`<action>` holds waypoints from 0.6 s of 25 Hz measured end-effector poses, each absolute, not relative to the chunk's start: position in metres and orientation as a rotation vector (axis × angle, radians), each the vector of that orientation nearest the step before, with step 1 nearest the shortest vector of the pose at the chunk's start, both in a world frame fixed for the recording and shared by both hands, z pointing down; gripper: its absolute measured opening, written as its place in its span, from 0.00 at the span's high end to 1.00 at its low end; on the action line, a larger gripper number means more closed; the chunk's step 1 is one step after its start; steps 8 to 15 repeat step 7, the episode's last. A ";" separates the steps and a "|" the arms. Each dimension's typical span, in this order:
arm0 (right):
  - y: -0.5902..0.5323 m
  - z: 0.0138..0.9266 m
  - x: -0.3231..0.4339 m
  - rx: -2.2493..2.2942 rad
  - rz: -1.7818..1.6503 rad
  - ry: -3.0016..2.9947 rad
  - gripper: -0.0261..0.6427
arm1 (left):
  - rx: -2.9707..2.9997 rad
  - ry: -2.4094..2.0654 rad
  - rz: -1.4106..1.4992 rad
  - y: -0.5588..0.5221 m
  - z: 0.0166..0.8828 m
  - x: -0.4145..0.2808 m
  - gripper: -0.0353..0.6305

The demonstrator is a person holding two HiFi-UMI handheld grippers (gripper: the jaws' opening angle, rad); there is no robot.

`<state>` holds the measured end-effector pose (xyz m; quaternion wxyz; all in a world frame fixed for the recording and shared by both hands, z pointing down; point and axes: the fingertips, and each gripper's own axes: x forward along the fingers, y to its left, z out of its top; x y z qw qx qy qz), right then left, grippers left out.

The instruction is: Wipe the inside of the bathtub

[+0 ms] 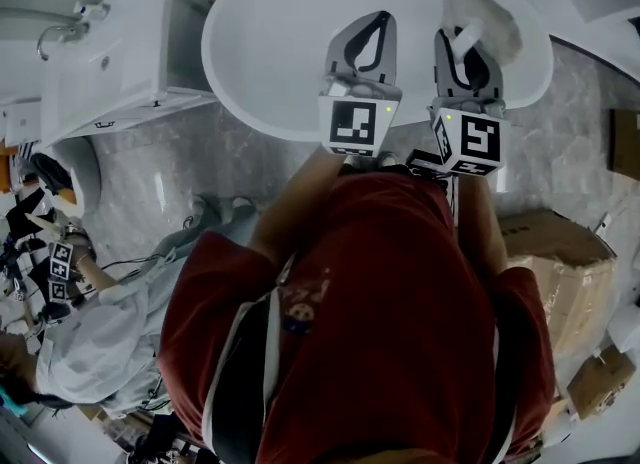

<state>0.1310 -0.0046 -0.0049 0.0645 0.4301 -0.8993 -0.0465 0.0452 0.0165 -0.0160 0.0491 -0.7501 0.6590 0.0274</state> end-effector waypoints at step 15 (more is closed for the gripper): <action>0.000 -0.008 0.134 1.302 -0.127 -2.722 0.82 | -2.289 1.985 0.062 0.022 -0.018 0.049 0.92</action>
